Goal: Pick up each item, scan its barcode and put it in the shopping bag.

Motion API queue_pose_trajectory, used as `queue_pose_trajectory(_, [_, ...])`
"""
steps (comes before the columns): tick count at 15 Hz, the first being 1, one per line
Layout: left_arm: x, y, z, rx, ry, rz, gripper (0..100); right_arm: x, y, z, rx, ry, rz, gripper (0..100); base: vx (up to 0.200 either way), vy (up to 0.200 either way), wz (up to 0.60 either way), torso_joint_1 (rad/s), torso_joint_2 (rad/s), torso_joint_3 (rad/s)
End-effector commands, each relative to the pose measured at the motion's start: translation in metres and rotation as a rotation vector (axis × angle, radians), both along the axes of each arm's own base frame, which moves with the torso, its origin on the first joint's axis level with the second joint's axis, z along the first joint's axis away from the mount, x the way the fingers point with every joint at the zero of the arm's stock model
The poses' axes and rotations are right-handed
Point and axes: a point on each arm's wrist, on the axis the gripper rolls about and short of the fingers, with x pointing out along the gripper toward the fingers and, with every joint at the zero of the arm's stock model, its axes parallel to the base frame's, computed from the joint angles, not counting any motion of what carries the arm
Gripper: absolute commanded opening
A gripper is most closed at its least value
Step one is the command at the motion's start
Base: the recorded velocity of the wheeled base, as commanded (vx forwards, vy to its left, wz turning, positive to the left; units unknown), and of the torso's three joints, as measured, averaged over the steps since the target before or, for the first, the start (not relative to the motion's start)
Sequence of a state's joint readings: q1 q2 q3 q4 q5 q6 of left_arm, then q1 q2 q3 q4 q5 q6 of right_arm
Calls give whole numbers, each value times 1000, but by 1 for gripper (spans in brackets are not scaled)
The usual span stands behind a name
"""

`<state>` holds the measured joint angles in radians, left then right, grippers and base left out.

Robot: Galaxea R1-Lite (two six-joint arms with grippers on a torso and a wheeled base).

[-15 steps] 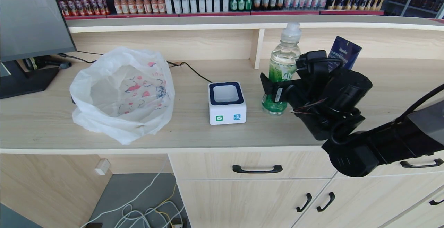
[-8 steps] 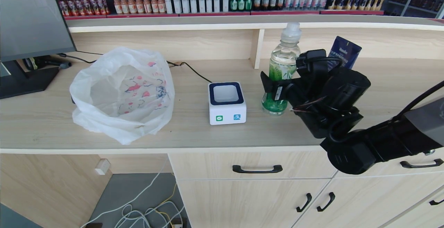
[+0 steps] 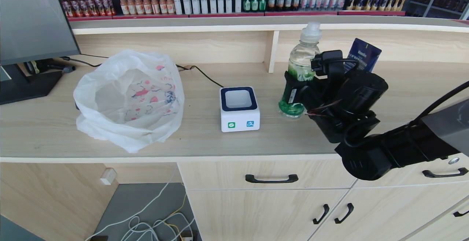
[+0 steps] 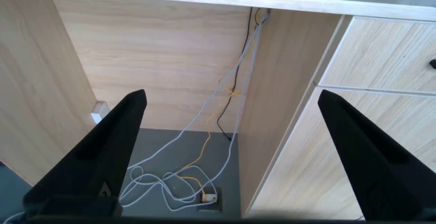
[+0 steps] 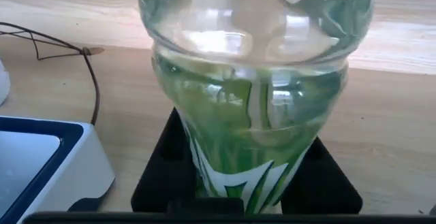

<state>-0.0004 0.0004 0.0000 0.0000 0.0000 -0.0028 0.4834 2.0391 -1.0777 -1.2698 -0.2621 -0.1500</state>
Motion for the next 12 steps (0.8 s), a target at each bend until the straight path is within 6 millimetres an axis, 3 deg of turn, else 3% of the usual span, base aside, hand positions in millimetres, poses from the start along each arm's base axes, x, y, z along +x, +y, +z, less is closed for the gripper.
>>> queue_pose_trajectory(1, [0, 0, 0, 0, 0, 0, 100, -1, 0, 2, 2, -8, 5, 0, 0, 0, 0, 0, 0, 0])
queue_pose_trajectory(12, [0, 0, 0, 0, 0, 0, 100, -11, -5, 23, 26, -54, 25, 0, 0, 0, 0, 0, 0, 0])
